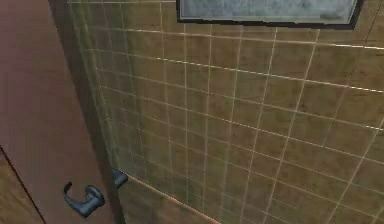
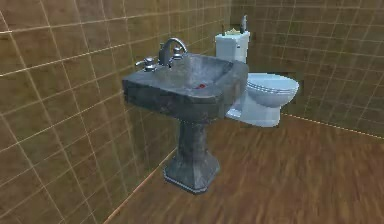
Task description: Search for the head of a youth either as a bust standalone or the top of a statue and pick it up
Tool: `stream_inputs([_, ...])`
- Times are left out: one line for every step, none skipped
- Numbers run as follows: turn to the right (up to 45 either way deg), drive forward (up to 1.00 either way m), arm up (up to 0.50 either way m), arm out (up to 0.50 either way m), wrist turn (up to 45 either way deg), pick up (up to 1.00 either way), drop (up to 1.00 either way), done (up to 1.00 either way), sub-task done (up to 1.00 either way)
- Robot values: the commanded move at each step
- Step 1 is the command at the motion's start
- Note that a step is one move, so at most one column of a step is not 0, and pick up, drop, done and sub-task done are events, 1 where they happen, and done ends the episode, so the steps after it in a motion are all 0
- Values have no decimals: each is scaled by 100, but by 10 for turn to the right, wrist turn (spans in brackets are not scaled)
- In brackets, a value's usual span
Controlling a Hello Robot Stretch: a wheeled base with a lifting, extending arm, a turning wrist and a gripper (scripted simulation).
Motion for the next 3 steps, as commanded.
stream_inputs([-450, 0, 0, 0, 0, 0, 0, 0, 0])
stream_inputs([-450, 0, 0, 0, 0, 0, 0, 0, 0])
stream_inputs([-450, 0, 0, 0, 0, 0, 0, 0, 0])
